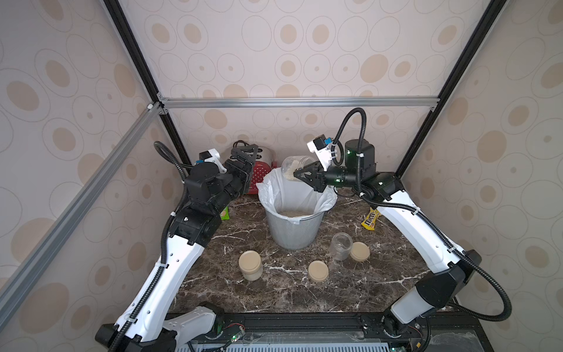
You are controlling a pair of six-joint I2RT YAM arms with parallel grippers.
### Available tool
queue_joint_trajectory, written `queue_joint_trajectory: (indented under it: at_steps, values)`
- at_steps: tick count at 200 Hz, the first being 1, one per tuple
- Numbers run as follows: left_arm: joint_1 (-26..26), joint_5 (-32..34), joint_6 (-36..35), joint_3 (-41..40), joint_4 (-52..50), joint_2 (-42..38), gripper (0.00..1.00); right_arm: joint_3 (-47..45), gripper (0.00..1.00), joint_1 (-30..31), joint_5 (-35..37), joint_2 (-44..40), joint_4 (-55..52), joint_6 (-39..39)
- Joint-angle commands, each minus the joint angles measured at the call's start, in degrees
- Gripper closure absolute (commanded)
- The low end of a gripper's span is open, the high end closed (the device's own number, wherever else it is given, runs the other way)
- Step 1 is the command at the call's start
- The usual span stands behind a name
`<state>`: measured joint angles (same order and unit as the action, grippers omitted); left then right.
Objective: Empty moldy rice from jars
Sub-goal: Pour the moldy rice from the jar into the trash bin.
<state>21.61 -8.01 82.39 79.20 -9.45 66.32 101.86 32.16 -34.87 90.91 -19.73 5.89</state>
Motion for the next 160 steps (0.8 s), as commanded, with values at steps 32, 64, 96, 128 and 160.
queue_joint_trajectory:
  at_steps: [32,64,96,128,160]
  values:
    - [3.3,-2.0,12.9,0.4,6.5,4.7,0.01,0.3,1.00,2.1,1.6,-1.6,10.2,0.8]
    - [5.4,-2.7,14.9,-0.8,8.4,8.0,0.01,-0.9,1.00,3.5,2.9,-1.3,11.5,0.7]
    - [7.1,-4.1,17.1,-0.5,12.0,10.9,0.01,-2.8,1.00,4.6,3.8,-1.8,14.3,1.3]
    - [7.8,-4.7,18.3,0.4,14.0,12.7,0.01,-5.9,1.00,5.1,3.5,-2.8,19.1,3.5]
    - [8.2,-4.2,20.6,-1.3,16.9,12.9,0.01,-11.3,1.00,5.1,1.8,-4.6,26.5,8.2]
